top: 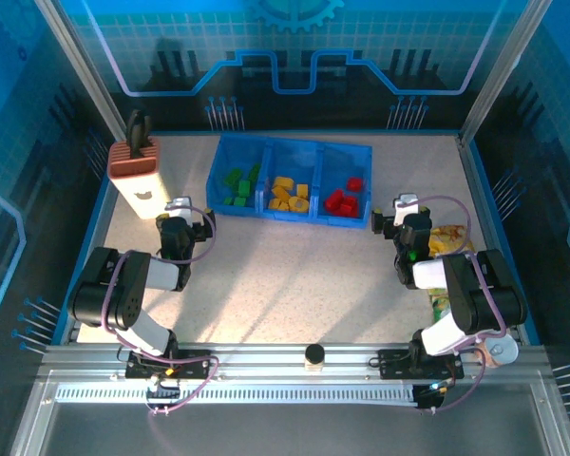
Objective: Sort the legos into containers by color
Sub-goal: Reset both arms
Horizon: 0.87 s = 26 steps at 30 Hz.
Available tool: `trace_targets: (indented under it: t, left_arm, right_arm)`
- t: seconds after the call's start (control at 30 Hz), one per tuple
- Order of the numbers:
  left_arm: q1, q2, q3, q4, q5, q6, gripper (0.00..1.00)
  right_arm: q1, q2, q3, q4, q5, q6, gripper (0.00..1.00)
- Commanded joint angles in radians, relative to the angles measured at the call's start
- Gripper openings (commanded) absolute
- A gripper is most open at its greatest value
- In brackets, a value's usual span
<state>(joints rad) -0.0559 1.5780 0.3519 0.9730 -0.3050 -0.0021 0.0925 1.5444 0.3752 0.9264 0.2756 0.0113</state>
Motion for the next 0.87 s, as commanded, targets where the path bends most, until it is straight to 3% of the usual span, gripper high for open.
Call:
trace_targets:
  t: [0.0, 0.83]
  left_arm:
    - [0.008, -0.018, 0.01, 0.004, 0.016, -0.016, 0.99]
    - [0.011, -0.019, 0.012, 0.003, 0.025, -0.018, 0.99]
  right_arm:
    - [0.01, -0.004, 0.003, 0.0, 0.002, 0.009, 1.0]
    - [0.013, -0.004, 0.004, 0.002, 0.004, 0.007, 1.0]
